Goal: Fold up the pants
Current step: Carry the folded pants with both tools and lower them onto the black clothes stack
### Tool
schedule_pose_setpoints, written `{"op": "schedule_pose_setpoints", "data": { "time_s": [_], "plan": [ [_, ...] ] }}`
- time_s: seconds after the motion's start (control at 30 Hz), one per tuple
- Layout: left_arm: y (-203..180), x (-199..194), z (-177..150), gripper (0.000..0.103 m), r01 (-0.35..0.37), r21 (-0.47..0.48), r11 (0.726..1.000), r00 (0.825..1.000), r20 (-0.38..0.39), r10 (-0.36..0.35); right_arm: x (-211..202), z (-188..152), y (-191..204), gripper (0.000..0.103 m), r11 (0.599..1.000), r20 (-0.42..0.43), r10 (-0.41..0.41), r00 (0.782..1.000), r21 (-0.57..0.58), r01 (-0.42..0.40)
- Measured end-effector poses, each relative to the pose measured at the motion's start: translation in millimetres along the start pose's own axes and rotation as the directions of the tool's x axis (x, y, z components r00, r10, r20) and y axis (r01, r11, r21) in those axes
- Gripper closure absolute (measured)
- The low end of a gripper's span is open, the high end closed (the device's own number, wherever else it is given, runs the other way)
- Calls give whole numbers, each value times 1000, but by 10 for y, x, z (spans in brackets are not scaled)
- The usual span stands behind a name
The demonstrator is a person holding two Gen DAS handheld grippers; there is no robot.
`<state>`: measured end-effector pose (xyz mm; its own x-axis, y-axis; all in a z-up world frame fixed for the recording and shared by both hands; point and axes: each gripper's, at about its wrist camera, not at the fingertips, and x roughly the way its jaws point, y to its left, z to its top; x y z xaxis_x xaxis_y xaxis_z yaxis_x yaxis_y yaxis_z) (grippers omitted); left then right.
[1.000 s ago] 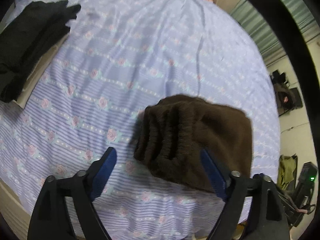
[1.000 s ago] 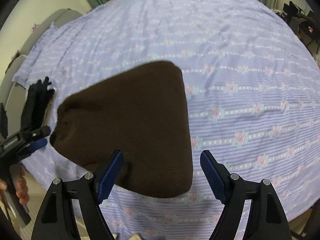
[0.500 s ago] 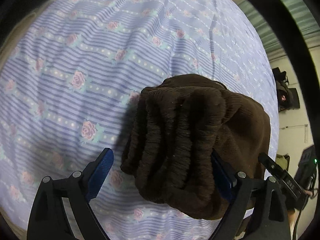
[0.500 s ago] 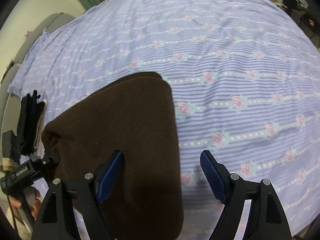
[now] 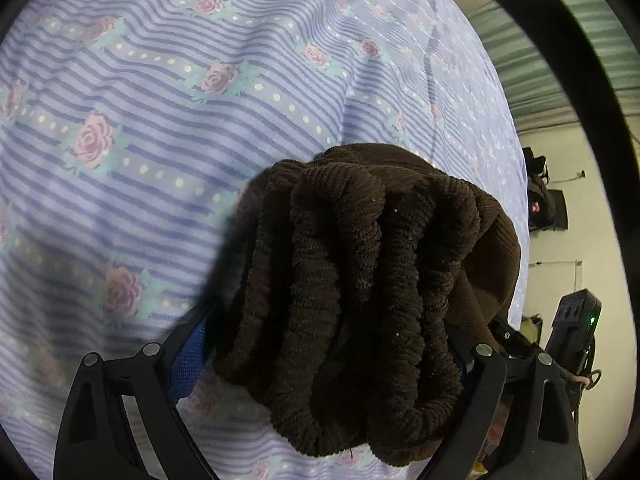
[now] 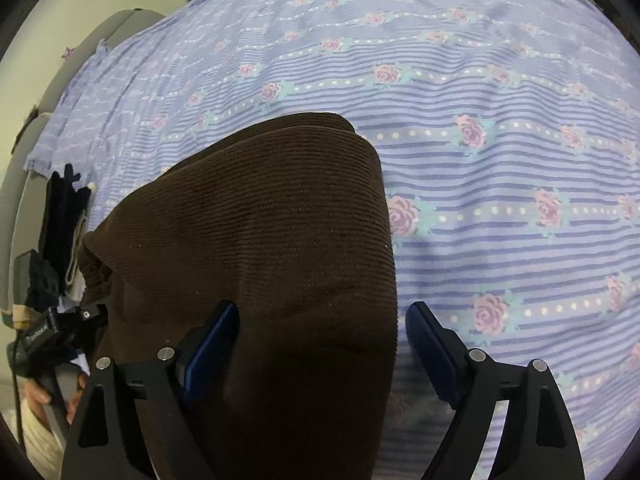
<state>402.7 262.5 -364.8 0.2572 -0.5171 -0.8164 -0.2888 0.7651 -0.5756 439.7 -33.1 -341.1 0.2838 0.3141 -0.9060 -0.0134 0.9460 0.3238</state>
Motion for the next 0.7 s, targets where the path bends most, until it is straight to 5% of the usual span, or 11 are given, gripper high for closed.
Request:
{"op": "schedule_pose_setpoints", "data": {
  "time_s": [0.23, 0.47, 0.7],
  "plan": [
    [-242, -282, -13, 45, -43, 18, 999, 997, 72, 42, -162, 22, 166, 58, 999, 21, 42, 999, 23, -43],
    [-466, -680, -114, 56, 7, 70, 998, 990, 138, -17, -639, -134, 415, 67, 999, 101, 31, 994, -30, -29],
    [-789, -1362, -480, 56, 77, 162, 984, 967, 230, -114, -1394, -391, 617, 68, 996, 218, 58, 974, -80, -42]
  ]
}}
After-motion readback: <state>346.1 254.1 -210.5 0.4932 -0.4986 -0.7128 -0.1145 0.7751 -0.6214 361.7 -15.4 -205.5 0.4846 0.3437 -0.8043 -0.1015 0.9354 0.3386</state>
